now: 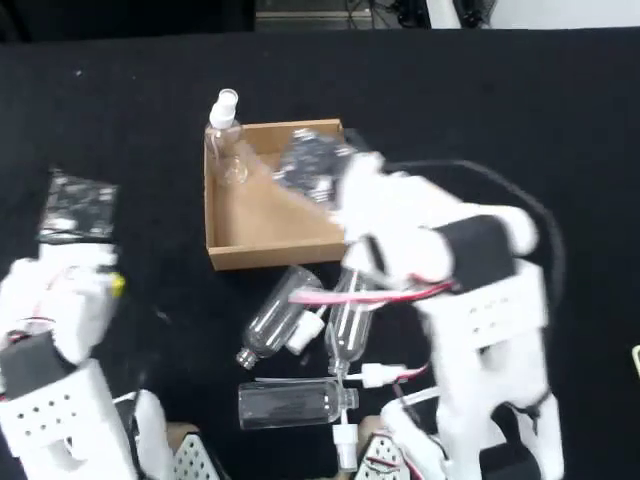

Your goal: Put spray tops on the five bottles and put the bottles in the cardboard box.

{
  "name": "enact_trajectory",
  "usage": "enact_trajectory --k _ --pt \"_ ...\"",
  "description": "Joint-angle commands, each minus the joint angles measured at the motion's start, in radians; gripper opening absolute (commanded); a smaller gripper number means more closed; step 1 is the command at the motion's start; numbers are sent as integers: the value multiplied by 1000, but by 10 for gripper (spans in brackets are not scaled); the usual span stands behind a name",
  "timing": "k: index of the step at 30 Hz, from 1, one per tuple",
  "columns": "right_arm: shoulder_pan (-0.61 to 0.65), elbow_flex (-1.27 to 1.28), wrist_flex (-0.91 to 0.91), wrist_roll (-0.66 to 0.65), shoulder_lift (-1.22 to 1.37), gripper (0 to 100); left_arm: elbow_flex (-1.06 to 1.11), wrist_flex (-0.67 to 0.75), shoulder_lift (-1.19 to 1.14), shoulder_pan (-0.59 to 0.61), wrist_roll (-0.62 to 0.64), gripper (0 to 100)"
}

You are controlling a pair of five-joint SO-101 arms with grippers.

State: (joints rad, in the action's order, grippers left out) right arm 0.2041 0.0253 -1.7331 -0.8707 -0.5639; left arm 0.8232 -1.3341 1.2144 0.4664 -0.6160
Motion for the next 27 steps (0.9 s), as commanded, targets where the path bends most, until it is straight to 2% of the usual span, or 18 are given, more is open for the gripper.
enact_trajectory --k 1,3,5,11,14,17,23,27 --pt "-204 -61 -28 -279 -36 10 -7 54 29 -326 184 29" --pt "-272 -71 -28 -393 -36 10 -8 107 29 -435 241 29" --pt "-316 -94 -28 -453 -36 10 -8 172 29 -527 293 29" --pt "-391 -180 -26 -454 -35 10 110 397 31 -677 399 29" --pt "-457 -160 -25 -298 -19 10 205 505 40 -702 457 29" --pt "-549 -45 -2 -84 28 10 249 537 41 -707 528 29" --pt "-727 289 324 315 231 10 265 532 41 -708 603 29" --pt "-767 418 512 528 325 10 285 539 43 -708 658 29"
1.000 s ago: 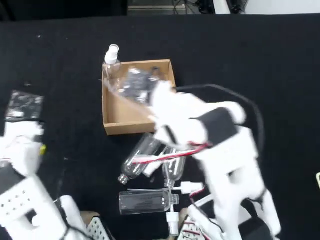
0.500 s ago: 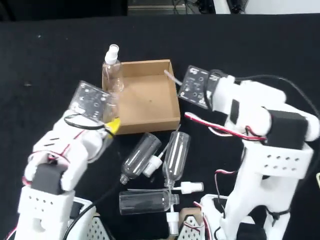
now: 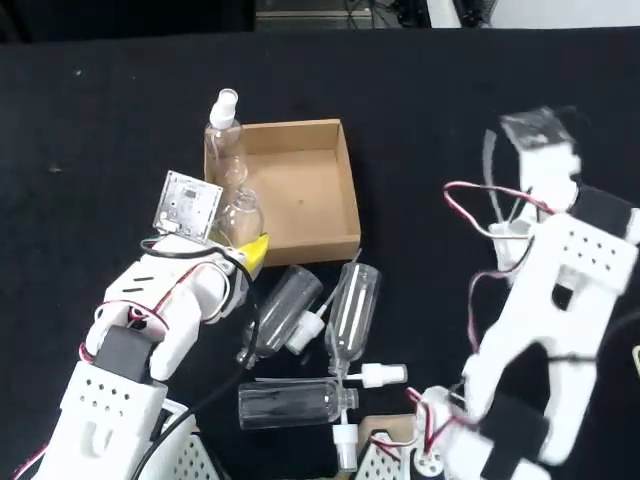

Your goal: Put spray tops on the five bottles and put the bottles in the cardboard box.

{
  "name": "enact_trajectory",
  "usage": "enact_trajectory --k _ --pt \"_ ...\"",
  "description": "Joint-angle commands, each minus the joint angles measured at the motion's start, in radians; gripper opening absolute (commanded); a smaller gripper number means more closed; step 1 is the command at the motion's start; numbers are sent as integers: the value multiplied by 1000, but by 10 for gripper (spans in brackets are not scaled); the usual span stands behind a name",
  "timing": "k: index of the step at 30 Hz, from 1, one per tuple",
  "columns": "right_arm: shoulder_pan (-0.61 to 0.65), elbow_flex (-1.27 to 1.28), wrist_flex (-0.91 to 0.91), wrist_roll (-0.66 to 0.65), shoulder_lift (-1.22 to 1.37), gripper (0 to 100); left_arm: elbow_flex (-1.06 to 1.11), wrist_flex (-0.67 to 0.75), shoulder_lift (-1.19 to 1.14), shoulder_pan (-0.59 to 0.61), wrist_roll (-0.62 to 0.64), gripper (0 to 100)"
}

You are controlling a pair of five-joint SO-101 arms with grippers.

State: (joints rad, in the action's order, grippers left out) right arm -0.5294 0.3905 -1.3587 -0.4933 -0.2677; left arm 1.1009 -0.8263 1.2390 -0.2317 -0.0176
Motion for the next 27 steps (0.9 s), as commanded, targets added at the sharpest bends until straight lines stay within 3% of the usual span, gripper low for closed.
enact_trajectory --k 1,9,16,21,25,27 --pt "-34 79 170 192 42 10 19 37 25 -10 77 29" --pt "-31 99 244 443 119 27 166 54 308 1 87 29" --pt "23 53 144 503 191 312 213 14 377 2 94 29" --pt "52 -53 -26 499 180 339 248 14 407 1 95 29" --pt "48 -240 -181 296 165 339 249 5 437 2 95 29" --pt "38 -314 -224 -6 170 338 260 5 451 2 95 29"
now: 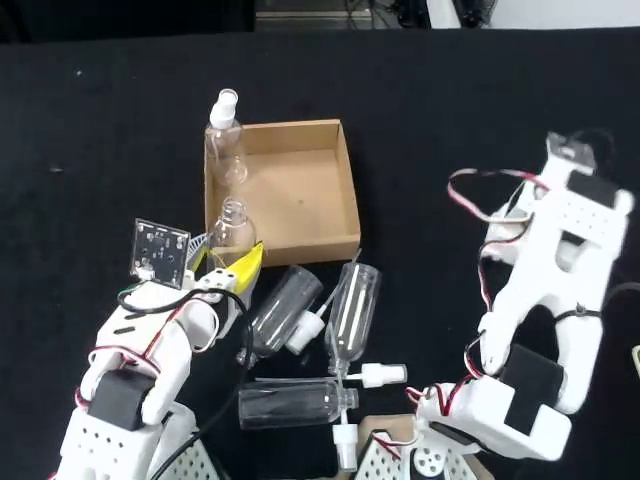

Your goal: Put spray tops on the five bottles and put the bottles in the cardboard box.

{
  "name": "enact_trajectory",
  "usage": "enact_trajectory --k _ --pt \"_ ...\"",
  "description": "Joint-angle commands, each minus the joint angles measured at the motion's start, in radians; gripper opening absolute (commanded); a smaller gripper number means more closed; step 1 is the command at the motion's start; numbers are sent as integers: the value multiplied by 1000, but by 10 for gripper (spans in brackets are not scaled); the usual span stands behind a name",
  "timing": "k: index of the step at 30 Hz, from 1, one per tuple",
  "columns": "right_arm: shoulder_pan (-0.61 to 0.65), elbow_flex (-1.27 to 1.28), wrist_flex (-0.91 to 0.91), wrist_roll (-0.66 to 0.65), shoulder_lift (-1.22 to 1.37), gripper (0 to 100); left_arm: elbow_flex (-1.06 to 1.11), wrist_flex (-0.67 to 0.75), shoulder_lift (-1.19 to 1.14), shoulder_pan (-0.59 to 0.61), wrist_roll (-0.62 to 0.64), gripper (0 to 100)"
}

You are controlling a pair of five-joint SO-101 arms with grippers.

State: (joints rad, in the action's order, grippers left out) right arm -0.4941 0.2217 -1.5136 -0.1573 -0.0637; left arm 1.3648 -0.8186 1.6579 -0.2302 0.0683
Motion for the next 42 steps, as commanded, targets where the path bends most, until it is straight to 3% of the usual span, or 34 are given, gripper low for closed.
enact_trajectory --k 1,4,6,10,13,23,30,34,39,42 --pt "-15 -159 -77 -546 -30 338 2 -3 38 1 9 29" --pt "-92 -147 -83 -1185 -19 339 7 -3 57 1 8 29" --pt "-153 -125 -72 -1485 -18 339 7 -3 63 1 6 29" --pt "-227 -44 5 -1892 -18 339 7 -3 64 1 6 29" --pt "-244 54 120 -2041 -16 339 7 -3 64 1 6 29" --pt "-247 400 479 -2209 -21 341 7 -3 64 1 3 29" --pt "-259 555 692 -2222 -21 339 7 -3 64 1 2 29" --pt "-255 584 686 -2213 -27 292 7 -3 64 1 2 29" --pt "-203 579 605 -2024 -27 30 7 -3 64 1 2 29" --pt "-153 561 600 -1811 -27 31 7 -3 64 5 2 29"
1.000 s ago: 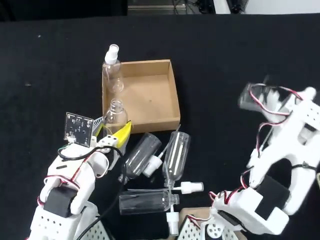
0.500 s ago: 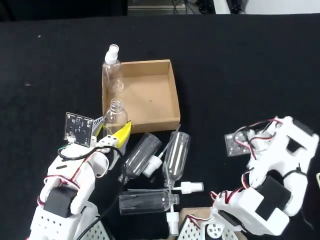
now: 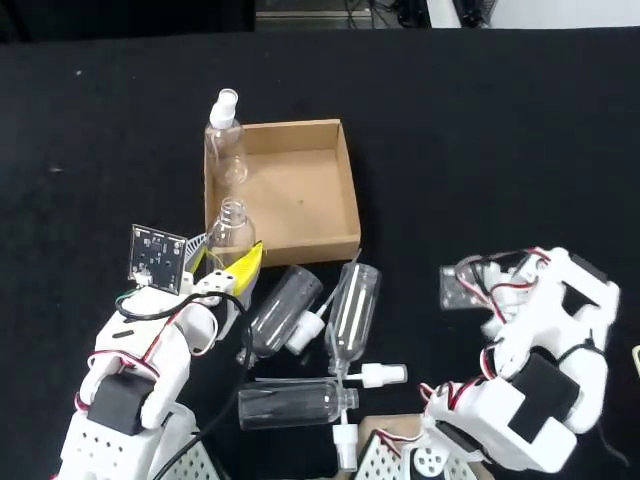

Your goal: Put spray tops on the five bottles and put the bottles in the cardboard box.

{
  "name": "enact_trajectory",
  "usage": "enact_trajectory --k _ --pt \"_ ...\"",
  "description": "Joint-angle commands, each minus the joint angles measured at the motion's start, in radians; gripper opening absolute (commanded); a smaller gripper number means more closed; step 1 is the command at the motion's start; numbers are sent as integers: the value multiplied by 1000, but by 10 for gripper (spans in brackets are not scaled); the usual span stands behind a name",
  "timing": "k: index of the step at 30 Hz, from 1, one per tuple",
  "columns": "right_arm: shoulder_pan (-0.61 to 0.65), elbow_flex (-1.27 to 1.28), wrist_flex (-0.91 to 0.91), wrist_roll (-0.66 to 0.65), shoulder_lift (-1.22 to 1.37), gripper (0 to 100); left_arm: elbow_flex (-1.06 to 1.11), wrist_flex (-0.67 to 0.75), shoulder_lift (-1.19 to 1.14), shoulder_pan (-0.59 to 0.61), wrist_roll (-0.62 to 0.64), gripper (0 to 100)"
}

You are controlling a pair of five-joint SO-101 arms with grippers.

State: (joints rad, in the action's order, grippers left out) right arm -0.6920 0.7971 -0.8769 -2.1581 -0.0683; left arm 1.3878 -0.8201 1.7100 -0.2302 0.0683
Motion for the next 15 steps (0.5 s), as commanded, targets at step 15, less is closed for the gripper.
enact_trajectory --k 15 --pt "83 -177 -78 1409 -13 174 -27 0 12 105 6 29"
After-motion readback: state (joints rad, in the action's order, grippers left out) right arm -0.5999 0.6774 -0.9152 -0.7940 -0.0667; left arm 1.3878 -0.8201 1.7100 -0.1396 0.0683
